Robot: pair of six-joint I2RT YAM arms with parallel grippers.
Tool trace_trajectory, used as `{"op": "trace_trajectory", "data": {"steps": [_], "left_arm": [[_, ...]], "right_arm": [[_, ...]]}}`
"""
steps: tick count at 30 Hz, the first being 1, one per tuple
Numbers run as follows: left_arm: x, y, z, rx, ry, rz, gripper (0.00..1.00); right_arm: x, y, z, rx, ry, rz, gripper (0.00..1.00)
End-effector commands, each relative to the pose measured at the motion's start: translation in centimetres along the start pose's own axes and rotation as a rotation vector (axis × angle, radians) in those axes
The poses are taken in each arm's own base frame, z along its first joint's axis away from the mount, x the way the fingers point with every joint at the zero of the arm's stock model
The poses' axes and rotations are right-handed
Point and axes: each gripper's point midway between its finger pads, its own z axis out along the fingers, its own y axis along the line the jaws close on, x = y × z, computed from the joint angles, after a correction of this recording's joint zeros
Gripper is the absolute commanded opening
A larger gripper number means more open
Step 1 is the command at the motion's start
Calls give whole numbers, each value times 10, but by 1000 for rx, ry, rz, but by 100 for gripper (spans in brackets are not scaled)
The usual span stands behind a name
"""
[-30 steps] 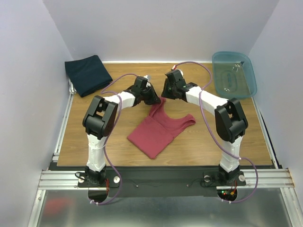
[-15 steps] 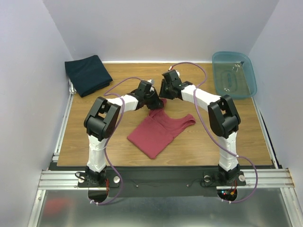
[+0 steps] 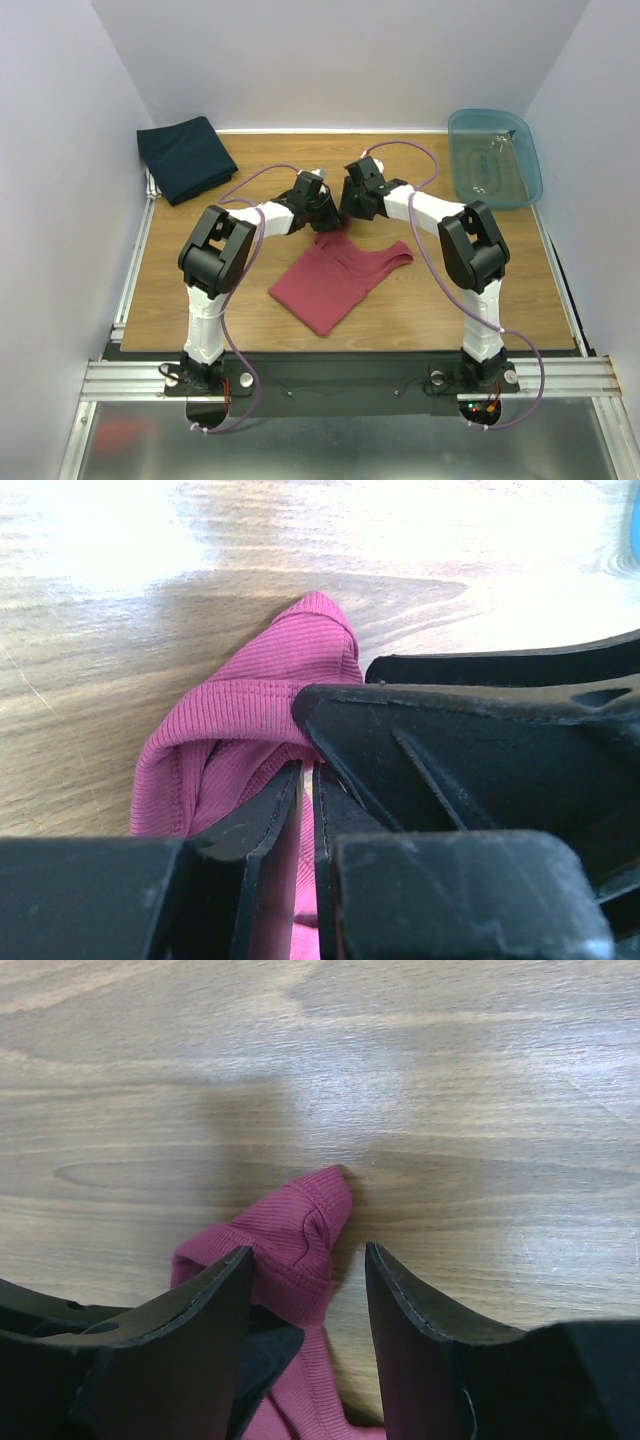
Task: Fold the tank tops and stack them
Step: Fold the tank top
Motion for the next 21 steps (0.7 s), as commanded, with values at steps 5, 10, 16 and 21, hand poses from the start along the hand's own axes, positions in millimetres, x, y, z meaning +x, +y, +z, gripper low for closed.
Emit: {"op": "trace_trajectory", "data": {"steps": [5,10,16,21], "left_arm": [[0,-12,-4,26,-25,13,21],[0,-15,-8,33,-30,19,21],[-4,-27,-23,67,-46,41,21],[-11,-48,-56,120,-80,74,27]], "right_arm": [[-22,13,-19,-41,-50,58,44],[-18,11,-12,-43,-31,70,28],[-25,8,-12,-42,-40,77,8],[-34,5,-14,-36,-65,60,0]]}}
